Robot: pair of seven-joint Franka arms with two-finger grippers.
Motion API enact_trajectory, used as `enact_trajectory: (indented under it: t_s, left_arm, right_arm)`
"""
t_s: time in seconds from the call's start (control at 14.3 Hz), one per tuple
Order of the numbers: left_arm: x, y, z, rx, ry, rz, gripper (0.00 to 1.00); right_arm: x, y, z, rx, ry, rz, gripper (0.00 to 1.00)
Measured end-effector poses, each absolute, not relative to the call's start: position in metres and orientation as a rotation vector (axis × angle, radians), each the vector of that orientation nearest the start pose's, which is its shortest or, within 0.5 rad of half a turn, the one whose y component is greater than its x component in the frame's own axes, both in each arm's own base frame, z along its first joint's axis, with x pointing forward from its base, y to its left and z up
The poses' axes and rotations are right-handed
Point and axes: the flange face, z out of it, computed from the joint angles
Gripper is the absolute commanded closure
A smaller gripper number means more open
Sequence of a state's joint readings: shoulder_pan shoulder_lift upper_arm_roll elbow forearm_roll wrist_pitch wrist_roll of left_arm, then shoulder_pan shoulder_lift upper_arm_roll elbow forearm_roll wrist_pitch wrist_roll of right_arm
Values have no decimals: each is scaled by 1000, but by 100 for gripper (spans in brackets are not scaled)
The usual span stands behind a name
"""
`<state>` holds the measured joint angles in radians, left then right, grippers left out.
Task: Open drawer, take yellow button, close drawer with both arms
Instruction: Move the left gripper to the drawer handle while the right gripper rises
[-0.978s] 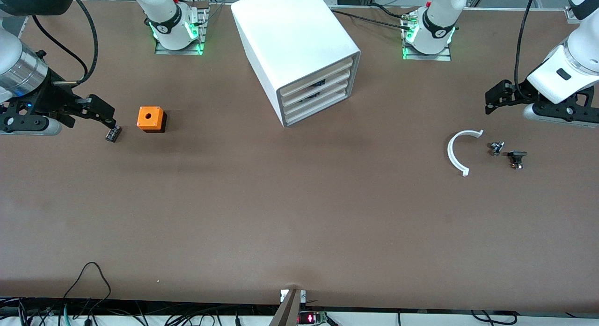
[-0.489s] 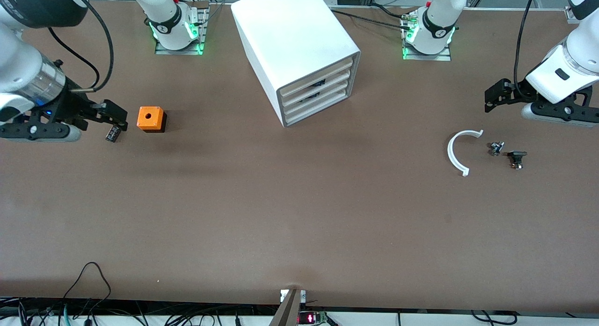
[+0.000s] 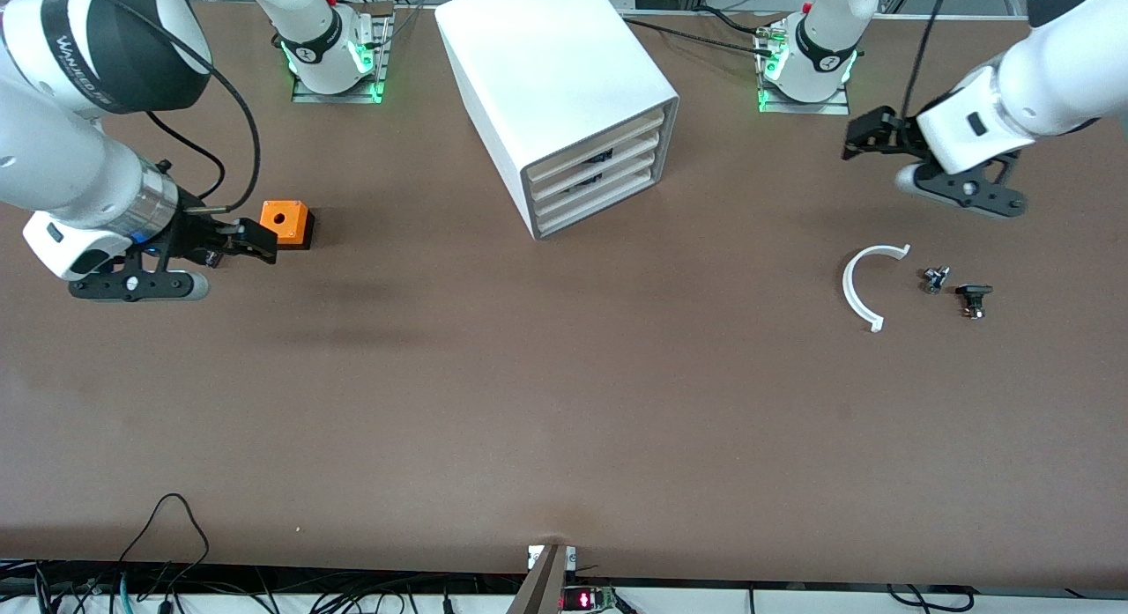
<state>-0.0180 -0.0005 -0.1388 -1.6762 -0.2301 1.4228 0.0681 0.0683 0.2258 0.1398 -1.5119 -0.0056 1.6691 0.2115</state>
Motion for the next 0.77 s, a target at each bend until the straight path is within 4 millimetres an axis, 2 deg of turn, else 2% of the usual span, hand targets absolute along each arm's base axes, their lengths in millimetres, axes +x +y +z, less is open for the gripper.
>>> enact_trajectory:
  t_s: [0.14,0.21,0.35,0.49,0.63,0.77]
  left_arm:
    - [525,-126,551,-3428,449,552,0]
    - [528,-133,536,-3491,511,619,1]
    - [534,-147,496,-3613,631,774,1]
    - [539,-156,457,-3723,659,867,2]
    - [535,-166,422,-3840,696,910,2]
    - [519,-181,382,-3967,775,877,5]
  right_arm:
    - [611,134,530,-3097,99,96,1]
    - [610,139,531,-3086,136,95,1]
    - [608,150,531,-3078,210,97,1]
    - [604,170,530,-3074,295,100,1]
    - [601,191,530,-3061,373,77,1]
    - [600,208,528,-3040,464,51,1]
